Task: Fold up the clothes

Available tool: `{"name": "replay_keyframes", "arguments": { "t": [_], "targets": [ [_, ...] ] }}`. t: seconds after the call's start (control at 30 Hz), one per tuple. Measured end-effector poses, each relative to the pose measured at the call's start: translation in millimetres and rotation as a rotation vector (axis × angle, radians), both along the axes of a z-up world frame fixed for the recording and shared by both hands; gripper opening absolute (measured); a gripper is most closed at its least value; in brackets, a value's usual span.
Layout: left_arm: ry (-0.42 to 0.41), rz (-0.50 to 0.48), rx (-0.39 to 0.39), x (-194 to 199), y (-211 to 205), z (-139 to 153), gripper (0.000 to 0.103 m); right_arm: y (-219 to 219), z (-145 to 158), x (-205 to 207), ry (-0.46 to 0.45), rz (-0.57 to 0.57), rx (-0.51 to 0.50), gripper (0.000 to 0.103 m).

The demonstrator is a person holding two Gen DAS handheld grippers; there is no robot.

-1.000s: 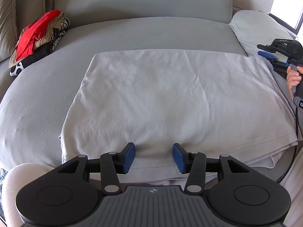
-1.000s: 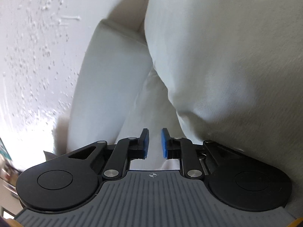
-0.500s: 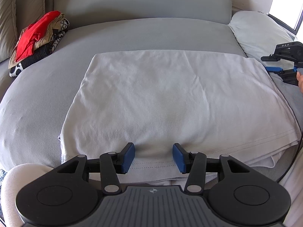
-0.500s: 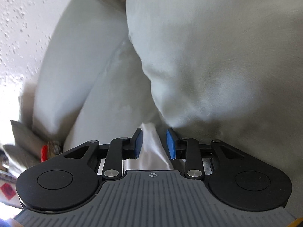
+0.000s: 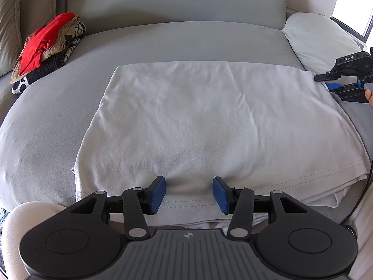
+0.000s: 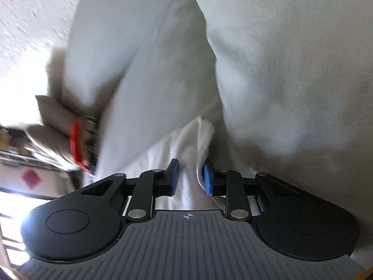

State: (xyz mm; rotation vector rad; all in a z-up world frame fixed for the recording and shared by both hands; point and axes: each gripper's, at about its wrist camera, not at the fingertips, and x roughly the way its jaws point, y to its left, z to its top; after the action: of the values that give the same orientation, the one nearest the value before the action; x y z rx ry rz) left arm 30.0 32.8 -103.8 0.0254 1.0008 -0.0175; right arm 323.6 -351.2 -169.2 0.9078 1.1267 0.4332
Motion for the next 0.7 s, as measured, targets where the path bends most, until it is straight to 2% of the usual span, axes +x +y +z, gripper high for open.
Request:
{"name": "replay_keyframes", "arguments": {
  "t": [0.1,0.13,0.27,0.43,0.53,0.6,0.7],
  "targets": [
    [0.0,0.0,0.003,0,0,0,0.048,-10,-10,-9,-0.058,-0.084,0.112,0.035],
    [0.0,-0.001,0.003,0,0,0,0.048,-15,-14,-17,-0.08,-0.117,0.133,0.037],
    [0.0,-0.002,0.001,0,1,1,0.048,-11,-20,-20,-0.101,-0.13,0.171,0.04],
    [-0.002,-0.003,0.004,0,1,1,0.048,12,-24,-24,-0.089,-0.059,0.156,0.043],
    [-0.003,-0.004,0.007,-1,-1,1,0.048,3,-33,-35,-0.093,-0.072,0.177,0.043],
    [-0.002,-0.004,0.007,-1,-1,2,0.048,4,-33,-33,-0.095,-0.112,0.155,0.041],
    [-0.001,-0.004,0.007,0,-1,2,0.048,-2,-34,-36,-0.125,-0.163,0.162,0.044]
  ]
}}
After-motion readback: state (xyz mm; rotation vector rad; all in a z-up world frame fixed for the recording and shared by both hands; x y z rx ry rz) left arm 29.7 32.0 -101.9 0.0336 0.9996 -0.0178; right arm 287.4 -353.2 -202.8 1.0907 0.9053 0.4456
